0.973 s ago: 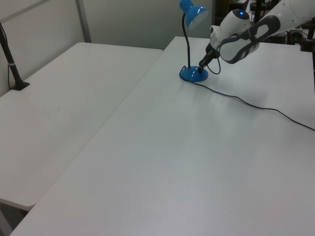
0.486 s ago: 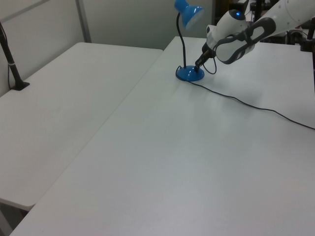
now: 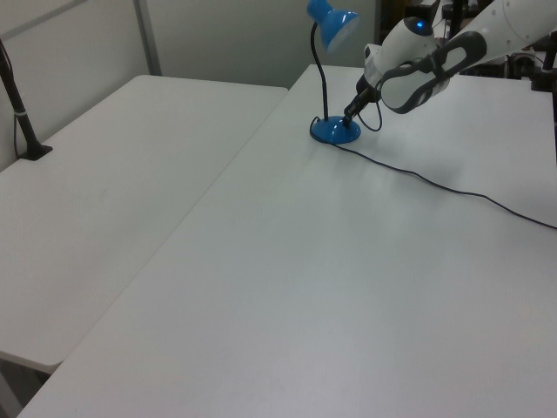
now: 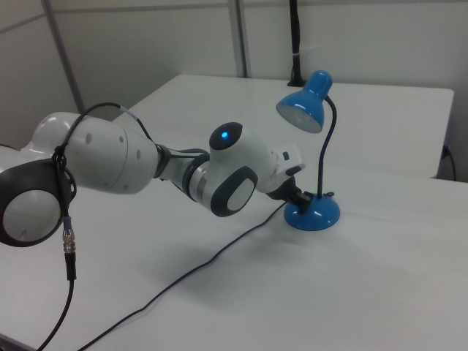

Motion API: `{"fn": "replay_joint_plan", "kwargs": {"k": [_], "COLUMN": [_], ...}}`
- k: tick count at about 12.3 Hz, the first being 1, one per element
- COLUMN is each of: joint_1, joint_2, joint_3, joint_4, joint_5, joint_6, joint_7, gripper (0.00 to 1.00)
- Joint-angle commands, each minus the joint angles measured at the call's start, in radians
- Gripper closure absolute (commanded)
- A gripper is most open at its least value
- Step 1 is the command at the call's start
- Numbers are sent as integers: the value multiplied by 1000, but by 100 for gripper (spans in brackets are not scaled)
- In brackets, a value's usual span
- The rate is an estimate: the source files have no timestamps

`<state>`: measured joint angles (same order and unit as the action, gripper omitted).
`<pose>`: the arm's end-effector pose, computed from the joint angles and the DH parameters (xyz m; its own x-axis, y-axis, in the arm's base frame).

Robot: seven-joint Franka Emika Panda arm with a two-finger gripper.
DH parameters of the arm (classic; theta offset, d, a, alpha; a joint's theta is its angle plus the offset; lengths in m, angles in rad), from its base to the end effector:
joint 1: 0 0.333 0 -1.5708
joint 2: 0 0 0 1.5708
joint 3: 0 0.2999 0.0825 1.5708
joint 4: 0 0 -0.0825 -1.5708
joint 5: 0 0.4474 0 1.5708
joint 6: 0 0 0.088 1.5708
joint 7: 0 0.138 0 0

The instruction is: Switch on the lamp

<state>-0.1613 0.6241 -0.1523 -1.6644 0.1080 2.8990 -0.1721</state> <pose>0.7494 -0.2344 0.2384 0.8130 -0.1152 0.5708 -0.2122 -0.9714 0.1062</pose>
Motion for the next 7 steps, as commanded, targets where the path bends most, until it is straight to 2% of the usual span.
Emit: {"fn": "replay_joint_plan", "kwargs": {"k": [1,7], "joint_1": [2,6], "joint_2": [23,68], "joint_3": [5,10], "joint_4": [43,78], "joint_5": [21,6], "joint_6": [3,0], "joint_7": [5,2], "gripper": [100,100]}}
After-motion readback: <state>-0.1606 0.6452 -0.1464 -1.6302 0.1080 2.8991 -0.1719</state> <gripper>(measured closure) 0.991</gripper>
